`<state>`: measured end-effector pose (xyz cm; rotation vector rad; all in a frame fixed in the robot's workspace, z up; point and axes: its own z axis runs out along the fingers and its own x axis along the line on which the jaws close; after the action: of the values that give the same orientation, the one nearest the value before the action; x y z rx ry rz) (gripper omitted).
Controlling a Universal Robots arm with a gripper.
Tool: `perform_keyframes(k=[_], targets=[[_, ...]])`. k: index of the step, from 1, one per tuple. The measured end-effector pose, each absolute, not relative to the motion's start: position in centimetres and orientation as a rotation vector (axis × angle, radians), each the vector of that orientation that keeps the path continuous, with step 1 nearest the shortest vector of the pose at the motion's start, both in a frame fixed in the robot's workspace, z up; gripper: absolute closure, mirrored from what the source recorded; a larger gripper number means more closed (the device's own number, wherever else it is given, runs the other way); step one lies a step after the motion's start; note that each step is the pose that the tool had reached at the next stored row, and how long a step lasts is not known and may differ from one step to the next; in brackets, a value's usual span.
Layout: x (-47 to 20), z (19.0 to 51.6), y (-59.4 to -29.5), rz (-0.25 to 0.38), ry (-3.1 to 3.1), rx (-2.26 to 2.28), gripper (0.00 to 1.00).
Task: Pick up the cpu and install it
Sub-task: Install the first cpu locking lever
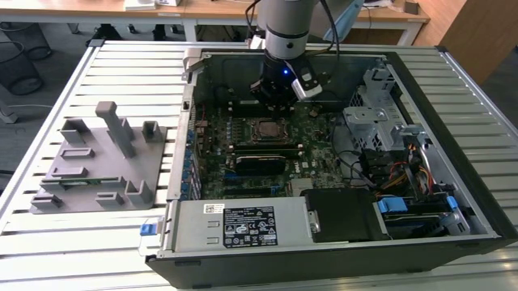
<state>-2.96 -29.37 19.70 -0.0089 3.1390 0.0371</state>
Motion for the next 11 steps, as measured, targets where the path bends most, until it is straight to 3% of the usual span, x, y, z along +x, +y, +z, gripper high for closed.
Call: perform_keyframes(k=[11], targets=[[-2.96,20.22,-29.58,0.035,3.139,-0.009,0.89]])
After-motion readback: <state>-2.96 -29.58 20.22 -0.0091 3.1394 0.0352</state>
